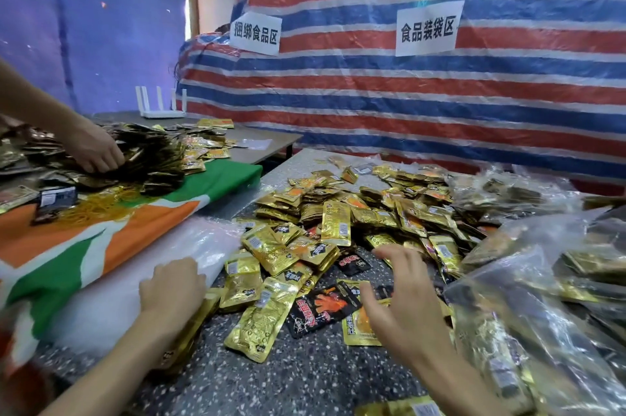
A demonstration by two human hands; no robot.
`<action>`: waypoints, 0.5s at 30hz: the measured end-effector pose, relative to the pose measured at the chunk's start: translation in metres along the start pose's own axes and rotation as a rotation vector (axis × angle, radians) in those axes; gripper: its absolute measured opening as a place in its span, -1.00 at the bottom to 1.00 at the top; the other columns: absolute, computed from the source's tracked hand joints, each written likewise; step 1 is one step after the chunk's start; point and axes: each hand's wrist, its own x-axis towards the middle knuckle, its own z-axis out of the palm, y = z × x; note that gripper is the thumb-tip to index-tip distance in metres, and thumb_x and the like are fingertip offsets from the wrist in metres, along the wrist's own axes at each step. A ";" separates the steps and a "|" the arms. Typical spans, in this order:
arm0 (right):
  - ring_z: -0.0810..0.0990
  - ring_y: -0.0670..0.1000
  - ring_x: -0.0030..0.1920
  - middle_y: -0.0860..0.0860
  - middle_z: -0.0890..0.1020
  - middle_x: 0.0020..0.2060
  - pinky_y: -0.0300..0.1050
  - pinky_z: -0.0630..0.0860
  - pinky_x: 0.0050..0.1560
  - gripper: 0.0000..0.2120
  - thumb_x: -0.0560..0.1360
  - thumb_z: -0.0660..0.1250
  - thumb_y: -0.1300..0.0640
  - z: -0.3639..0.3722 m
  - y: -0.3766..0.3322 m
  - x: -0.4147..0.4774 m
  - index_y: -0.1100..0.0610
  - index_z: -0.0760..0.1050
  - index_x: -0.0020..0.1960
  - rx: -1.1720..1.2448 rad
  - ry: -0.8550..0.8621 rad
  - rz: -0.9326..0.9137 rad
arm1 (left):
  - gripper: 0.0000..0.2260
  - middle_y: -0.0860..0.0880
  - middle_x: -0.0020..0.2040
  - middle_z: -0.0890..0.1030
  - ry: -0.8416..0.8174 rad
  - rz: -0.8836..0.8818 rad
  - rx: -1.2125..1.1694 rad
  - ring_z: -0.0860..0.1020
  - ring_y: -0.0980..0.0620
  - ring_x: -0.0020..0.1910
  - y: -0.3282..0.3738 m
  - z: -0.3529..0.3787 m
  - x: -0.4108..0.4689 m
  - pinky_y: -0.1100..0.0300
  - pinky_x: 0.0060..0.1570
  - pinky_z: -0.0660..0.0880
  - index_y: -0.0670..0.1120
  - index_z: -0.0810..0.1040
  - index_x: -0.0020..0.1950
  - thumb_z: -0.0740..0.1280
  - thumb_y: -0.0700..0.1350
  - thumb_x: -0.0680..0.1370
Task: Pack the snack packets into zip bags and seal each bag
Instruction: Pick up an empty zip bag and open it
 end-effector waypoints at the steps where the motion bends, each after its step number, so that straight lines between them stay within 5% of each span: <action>1: 0.41 -0.14 0.21 -0.16 0.40 0.17 -0.12 0.39 0.28 -0.63 0.50 0.38 0.02 0.005 0.001 -0.001 -0.05 0.41 0.28 0.027 0.001 -0.004 | -0.85 -0.08 0.02 0.62 0.007 -0.007 -0.020 0.53 -0.15 0.05 -0.002 0.001 0.001 0.07 -0.10 0.38 -0.03 0.47 -0.14 0.20 -0.08 0.61; 9: 0.47 -0.23 0.16 -0.21 0.51 0.08 -0.16 0.46 0.15 -0.68 0.48 0.45 0.23 0.028 0.025 -0.029 -0.13 0.47 0.06 0.162 0.010 0.035 | -0.74 -0.02 -0.42 0.38 0.083 -0.028 -0.096 0.52 -0.16 -0.30 -0.003 -0.011 0.003 0.16 -0.36 0.16 -0.08 0.29 -0.39 0.26 -0.30 0.44; 12: 0.50 -0.20 0.13 -0.25 0.53 0.05 -0.20 0.45 0.10 -0.66 0.49 0.47 0.24 0.027 0.029 -0.035 -0.18 0.49 0.02 0.210 0.029 0.044 | -0.80 -0.02 -0.29 0.63 0.062 -0.041 -0.161 0.56 -0.07 -0.25 -0.006 -0.019 0.004 0.17 -0.32 0.25 -0.09 0.52 -0.33 0.44 -0.14 0.48; 15: 0.52 -0.17 0.10 -0.21 0.55 0.02 -0.14 0.50 0.03 -0.69 0.50 0.45 0.27 0.027 0.029 -0.037 -0.13 0.51 0.00 0.238 0.045 0.042 | -0.74 -0.02 -0.28 0.59 0.081 -0.036 -0.243 0.51 -0.04 -0.26 -0.008 -0.025 0.004 0.11 -0.27 0.36 -0.09 0.51 -0.25 0.40 0.02 0.56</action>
